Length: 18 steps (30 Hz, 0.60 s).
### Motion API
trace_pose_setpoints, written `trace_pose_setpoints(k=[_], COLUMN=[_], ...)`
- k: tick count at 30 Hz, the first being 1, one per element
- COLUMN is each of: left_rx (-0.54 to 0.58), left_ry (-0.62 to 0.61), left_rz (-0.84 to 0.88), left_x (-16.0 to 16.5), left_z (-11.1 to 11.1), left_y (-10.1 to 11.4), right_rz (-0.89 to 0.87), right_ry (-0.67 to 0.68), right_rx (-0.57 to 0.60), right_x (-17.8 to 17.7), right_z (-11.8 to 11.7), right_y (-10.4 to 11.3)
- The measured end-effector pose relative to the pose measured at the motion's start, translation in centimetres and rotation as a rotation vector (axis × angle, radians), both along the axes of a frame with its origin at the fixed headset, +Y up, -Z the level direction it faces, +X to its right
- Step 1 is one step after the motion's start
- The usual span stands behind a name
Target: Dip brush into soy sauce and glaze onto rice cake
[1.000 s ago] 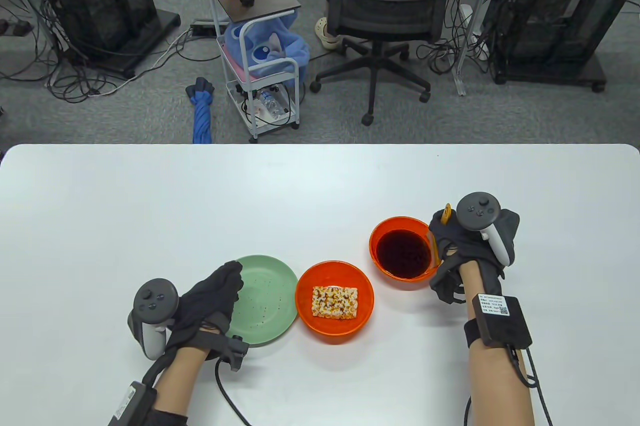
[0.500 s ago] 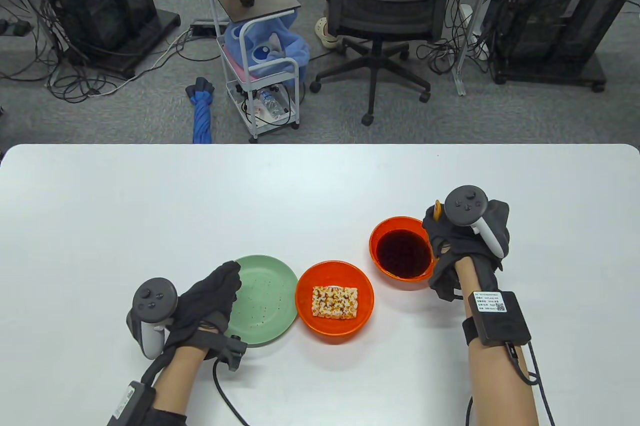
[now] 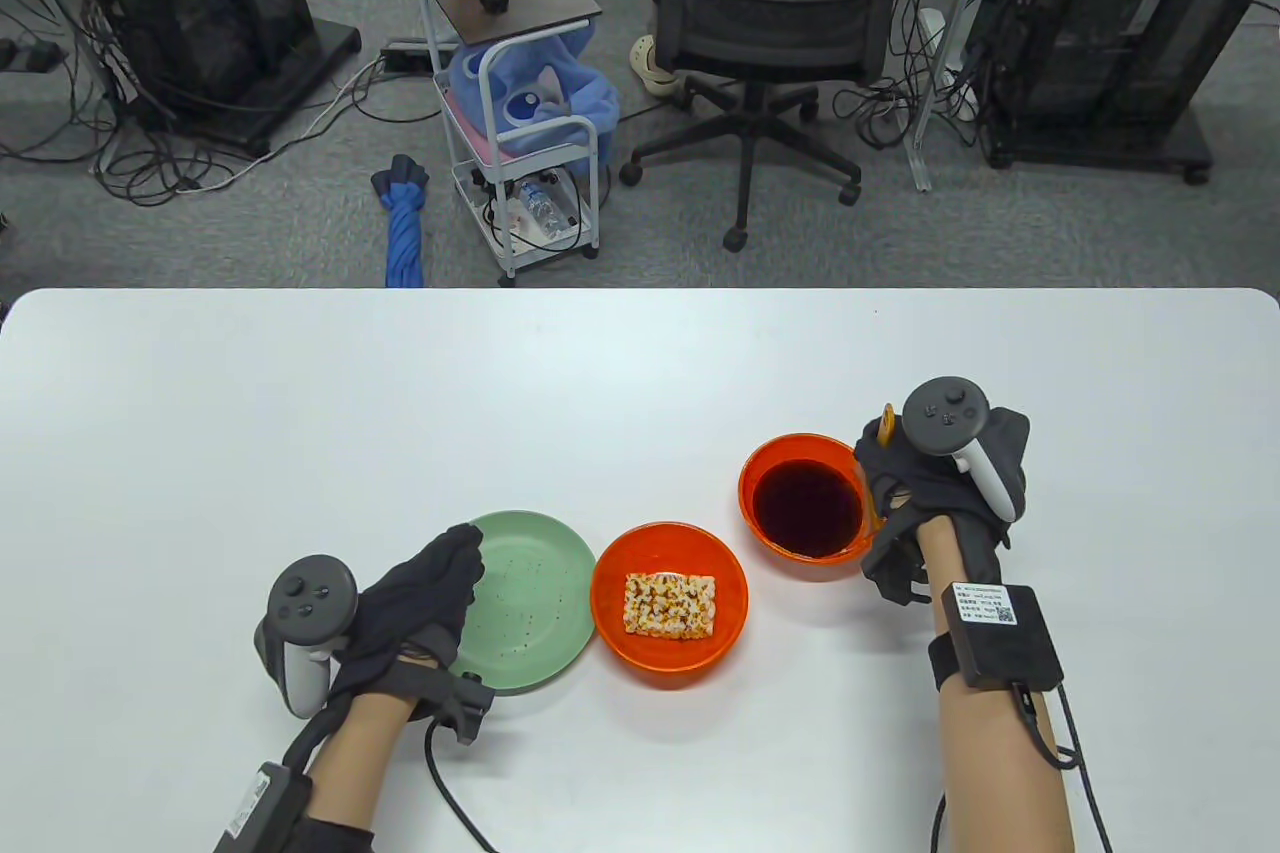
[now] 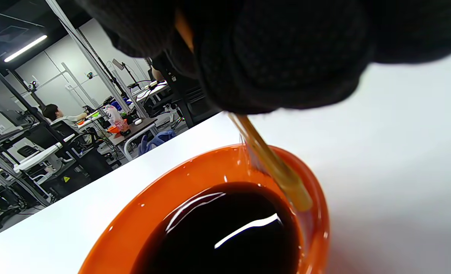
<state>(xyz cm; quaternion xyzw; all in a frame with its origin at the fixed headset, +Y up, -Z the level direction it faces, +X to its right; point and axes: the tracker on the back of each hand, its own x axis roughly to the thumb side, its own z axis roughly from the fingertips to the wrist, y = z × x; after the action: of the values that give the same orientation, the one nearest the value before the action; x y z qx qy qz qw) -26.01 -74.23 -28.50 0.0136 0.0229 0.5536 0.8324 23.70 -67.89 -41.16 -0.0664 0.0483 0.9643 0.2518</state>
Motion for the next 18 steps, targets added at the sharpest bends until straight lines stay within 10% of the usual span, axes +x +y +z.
trace_pose_setpoints(k=[18], left_rx=[0.007], left_ry=[-0.002], left_rz=[-0.023], left_x=[-0.2], left_z=[0.0], left_y=[0.0], right_rz=[-0.335], right_ry=[0.167], right_rx=[0.177], right_x=[-4.4], right_z=[4.2], right_y=[4.5])
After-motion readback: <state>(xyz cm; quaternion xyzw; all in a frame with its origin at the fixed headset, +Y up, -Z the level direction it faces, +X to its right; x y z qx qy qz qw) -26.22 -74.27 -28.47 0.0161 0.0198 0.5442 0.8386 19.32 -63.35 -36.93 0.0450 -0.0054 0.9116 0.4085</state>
